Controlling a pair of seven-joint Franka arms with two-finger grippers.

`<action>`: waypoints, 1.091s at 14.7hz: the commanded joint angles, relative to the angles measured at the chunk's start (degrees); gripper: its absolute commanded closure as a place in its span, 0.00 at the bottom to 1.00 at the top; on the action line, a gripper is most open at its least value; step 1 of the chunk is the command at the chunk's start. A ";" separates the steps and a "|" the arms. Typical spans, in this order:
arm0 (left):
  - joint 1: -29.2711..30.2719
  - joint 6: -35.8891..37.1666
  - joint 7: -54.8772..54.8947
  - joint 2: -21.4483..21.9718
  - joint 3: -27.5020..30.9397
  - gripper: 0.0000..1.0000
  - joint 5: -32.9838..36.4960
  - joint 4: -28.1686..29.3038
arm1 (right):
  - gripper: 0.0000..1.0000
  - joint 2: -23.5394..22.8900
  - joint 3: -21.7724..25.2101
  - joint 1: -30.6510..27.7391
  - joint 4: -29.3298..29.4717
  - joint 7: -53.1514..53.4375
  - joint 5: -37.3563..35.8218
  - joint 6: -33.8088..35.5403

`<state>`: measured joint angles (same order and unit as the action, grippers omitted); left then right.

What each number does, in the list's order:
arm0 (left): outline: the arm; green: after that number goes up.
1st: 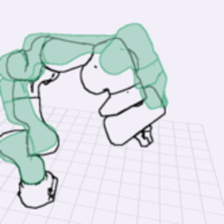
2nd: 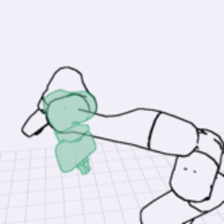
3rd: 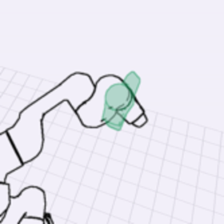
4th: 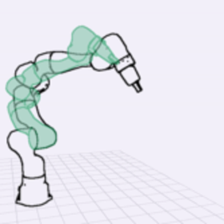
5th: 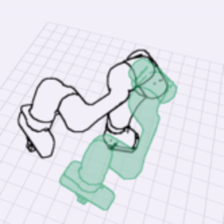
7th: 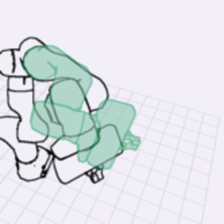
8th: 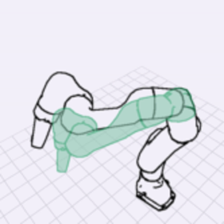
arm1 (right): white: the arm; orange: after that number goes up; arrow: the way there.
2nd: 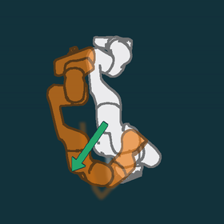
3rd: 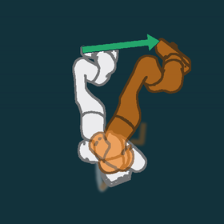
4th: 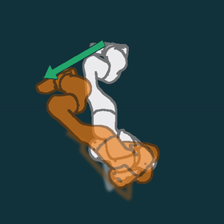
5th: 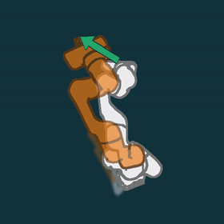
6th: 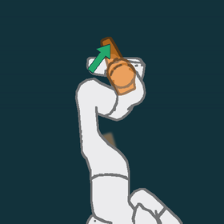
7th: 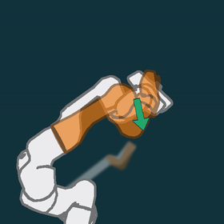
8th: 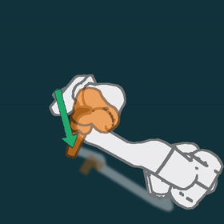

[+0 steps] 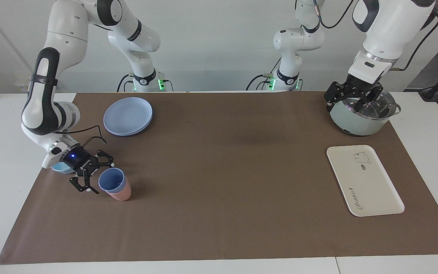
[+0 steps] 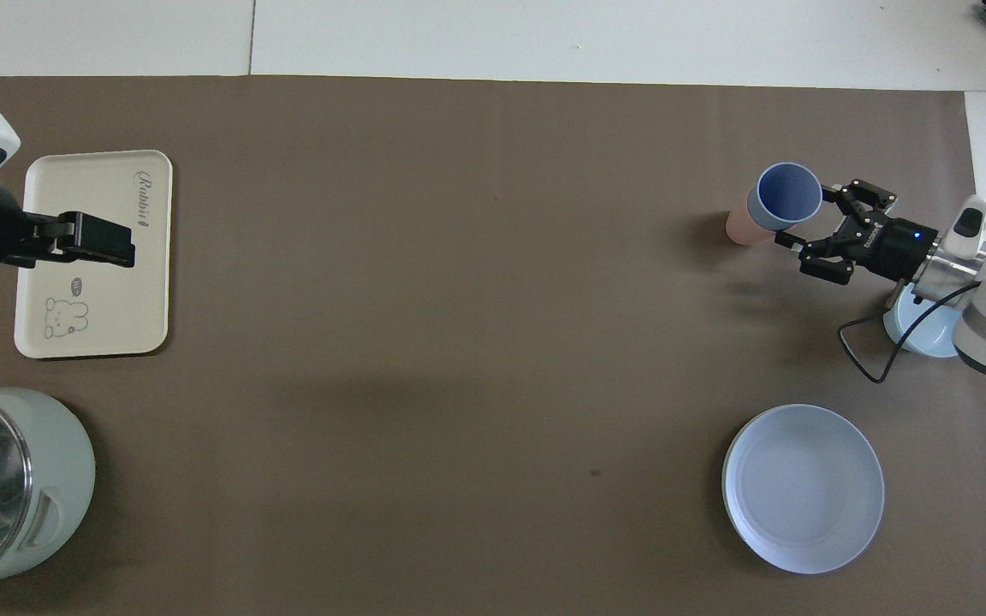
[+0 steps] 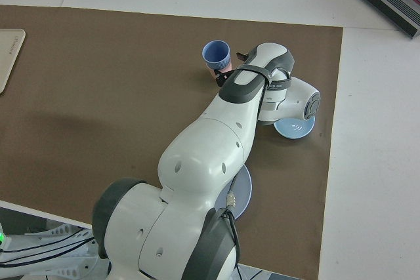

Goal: Place cup on tray
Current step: 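Move the right gripper toward the pink cup farther from the robot, then grasp the blue cup nested inside the pink cup with the right gripper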

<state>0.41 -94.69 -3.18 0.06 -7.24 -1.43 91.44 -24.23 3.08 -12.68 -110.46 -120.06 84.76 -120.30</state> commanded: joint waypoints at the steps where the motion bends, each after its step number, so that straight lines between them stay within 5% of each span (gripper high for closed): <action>1: 0.21 -1.55 0.98 2.14 0.21 0.00 -0.42 2.69 | 0.00 -1.17 -0.10 0.29 0.78 -1.49 2.08 -0.90; 16: 0.29 -2.26 0.98 2.14 0.21 0.00 -0.42 2.78 | 0.00 -1.08 -0.10 3.72 -1.42 -5.36 6.65 -3.89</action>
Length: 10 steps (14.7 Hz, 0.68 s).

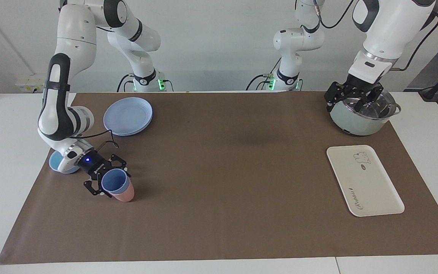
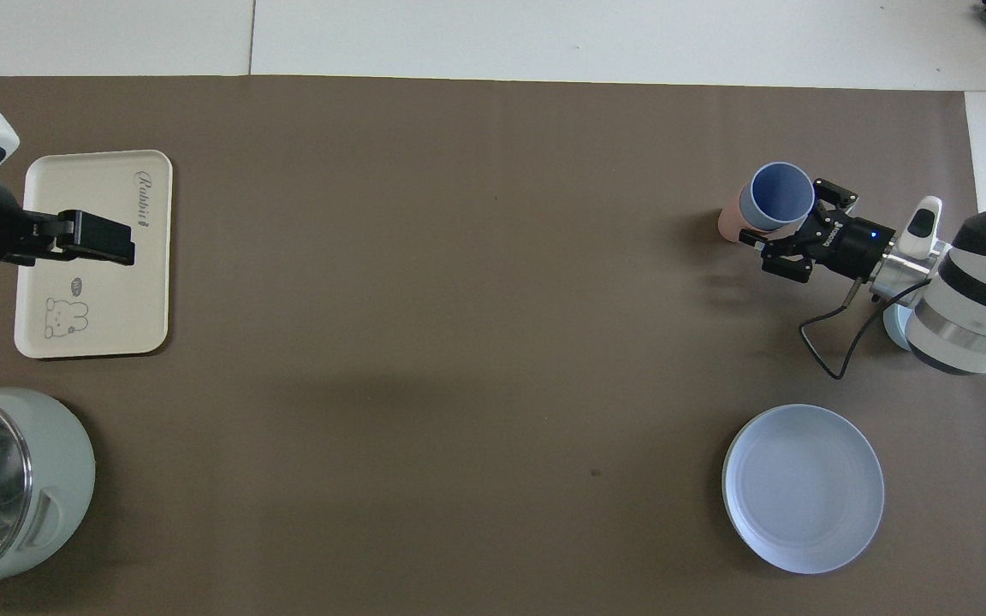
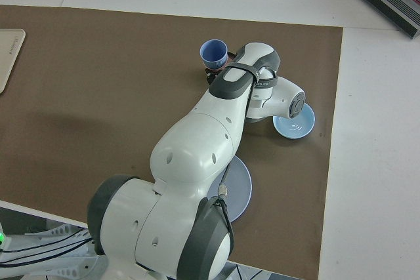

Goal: Place cup on tray
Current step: 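Grasp the blue cup nested inside the pink cup with the right gripper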

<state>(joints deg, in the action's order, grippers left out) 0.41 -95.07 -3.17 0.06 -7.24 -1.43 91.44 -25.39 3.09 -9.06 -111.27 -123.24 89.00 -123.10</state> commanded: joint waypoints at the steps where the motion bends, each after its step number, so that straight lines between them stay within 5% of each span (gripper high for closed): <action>1: 0.29 -1.87 0.98 2.14 0.21 0.00 -0.42 2.86 | 0.00 0.08 -0.10 0.44 -0.61 -2.26 2.58 -1.09; 6: 0.20 -2.31 0.89 2.14 0.21 0.00 -0.42 3.13 | 0.02 0.08 -0.10 1.85 -1.05 -3.85 4.86 -2.58; 7: 0.20 -2.31 0.89 2.14 0.21 0.00 -0.42 3.13 | 0.35 -0.01 -0.10 1.77 -0.88 -4.80 4.86 -2.58; 8: 0.20 -2.31 0.89 2.14 0.21 0.00 -0.42 3.13 | 0.99 -0.01 -0.10 1.68 -0.70 -5.86 4.86 -2.67; 10: 0.03 -2.31 0.89 2.14 0.21 0.00 -0.42 3.13 | 1.00 0.08 -0.10 1.50 -0.53 -5.43 4.86 -2.76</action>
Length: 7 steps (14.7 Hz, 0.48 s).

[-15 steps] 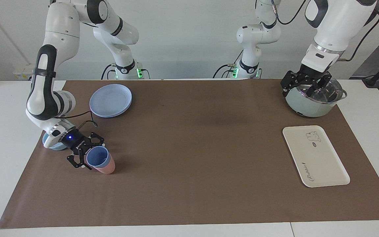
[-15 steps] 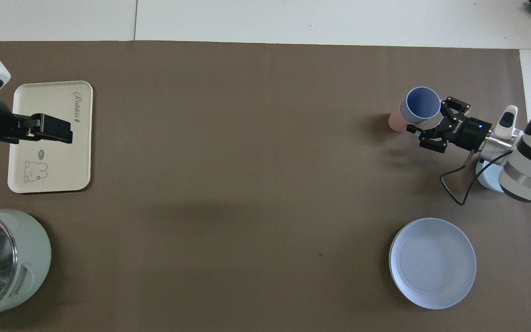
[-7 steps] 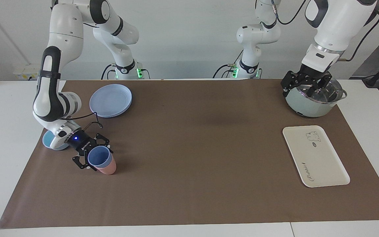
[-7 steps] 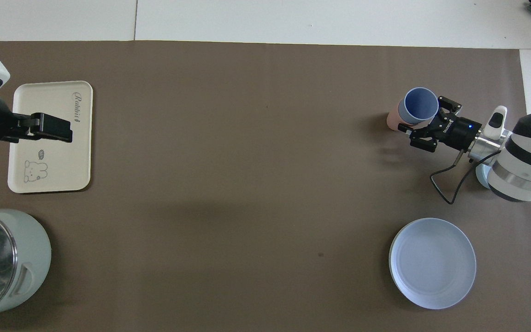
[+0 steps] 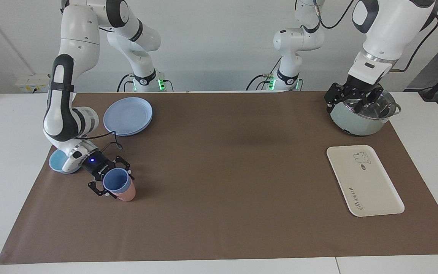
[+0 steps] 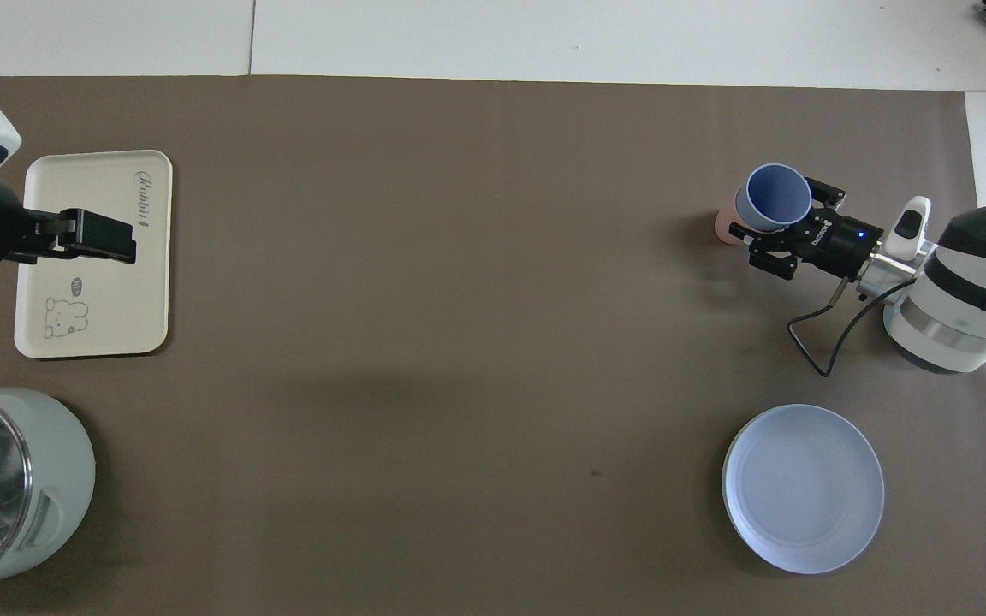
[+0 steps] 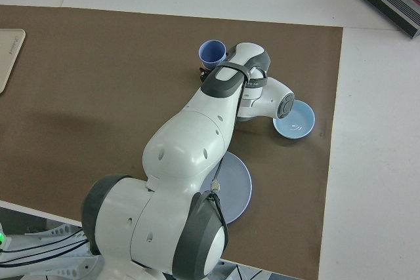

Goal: Place cup on tray
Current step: 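Grasp the blue cup nested inside the pink cup with the right gripper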

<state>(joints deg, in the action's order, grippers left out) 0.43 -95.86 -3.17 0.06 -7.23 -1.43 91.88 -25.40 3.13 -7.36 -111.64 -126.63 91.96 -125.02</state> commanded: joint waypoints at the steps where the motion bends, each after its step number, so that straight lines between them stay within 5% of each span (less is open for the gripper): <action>1: 0.01 -1.79 0.80 2.13 0.20 0.00 -0.42 2.69 | 1.00 0.18 -0.14 -0.20 0.28 -1.95 1.73 -0.84; 4: -0.25 -2.40 0.63 2.13 0.20 0.00 -0.42 2.78 | 1.00 2.80 -0.22 0.42 0.55 2.07 0.68 -4.34; 7: -0.52 -2.67 0.27 2.05 -0.06 0.00 -1.12 2.87 | 1.00 7.45 -0.14 3.40 0.55 12.94 -8.16 -10.22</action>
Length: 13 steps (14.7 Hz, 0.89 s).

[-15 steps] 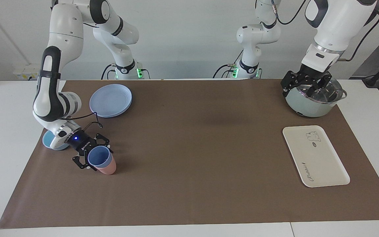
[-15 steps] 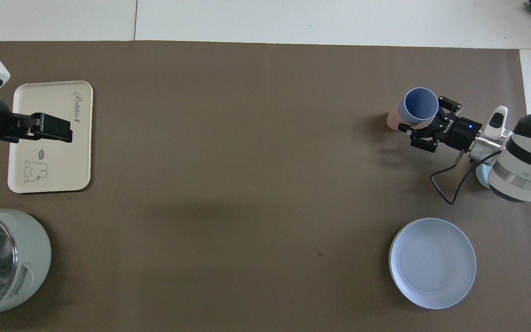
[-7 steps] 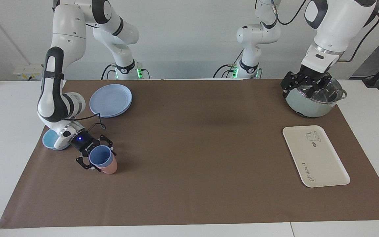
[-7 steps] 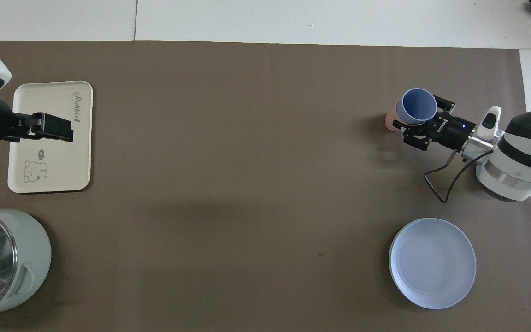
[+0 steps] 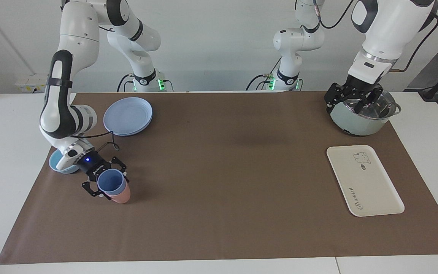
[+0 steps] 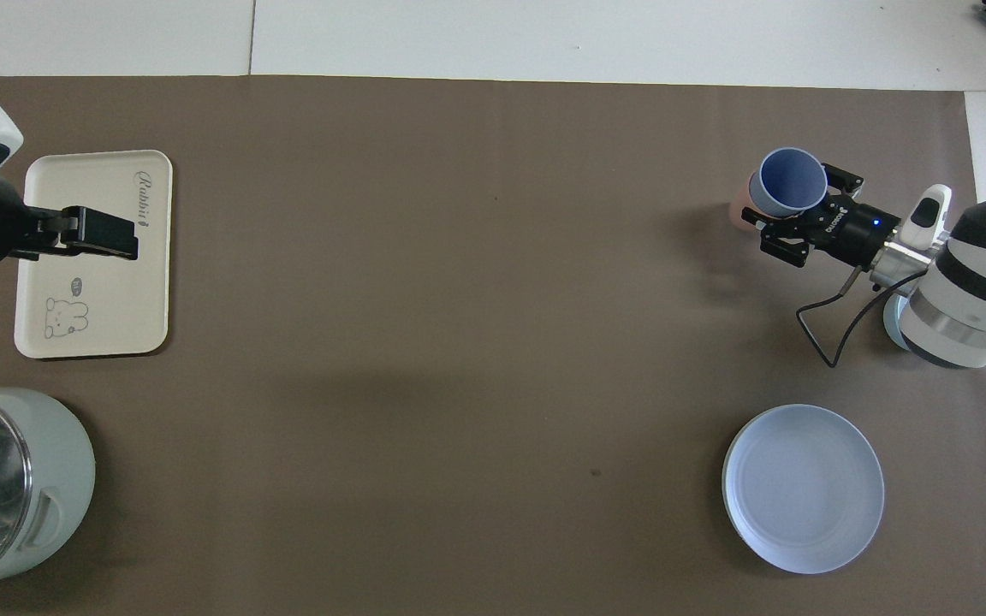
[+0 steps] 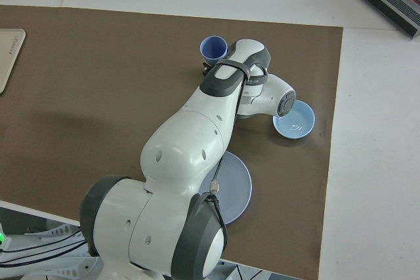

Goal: Place cup on tray
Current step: 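Lift the blue cup with the right gripper while the left gripper approaches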

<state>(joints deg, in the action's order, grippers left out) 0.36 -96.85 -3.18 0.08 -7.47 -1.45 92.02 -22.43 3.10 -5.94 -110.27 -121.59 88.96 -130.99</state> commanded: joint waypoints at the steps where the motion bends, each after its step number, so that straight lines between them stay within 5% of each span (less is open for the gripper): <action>1: -0.80 -1.68 0.01 1.85 0.00 0.01 -2.57 2.63 | 1.00 6.32 -0.11 3.55 -0.82 13.34 -9.81 -6.10; 8: -9.49 -3.43 -12.70 -2.61 0.00 0.08 -18.73 -2.27 | 1.00 13.98 0.15 12.34 0.85 52.10 -44.34 -8.40; 13: -20.91 -22.23 -32.05 -13.07 0.00 0.16 -26.40 -7.01 | 1.00 14.96 -0.20 20.69 4.10 77.44 -70.46 -7.26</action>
<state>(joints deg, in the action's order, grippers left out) -17.10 -115.52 -29.95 -7.23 -8.38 -25.92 90.31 -7.58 2.83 12.42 -107.33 -50.50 24.86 -138.61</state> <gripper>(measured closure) 0.141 0.159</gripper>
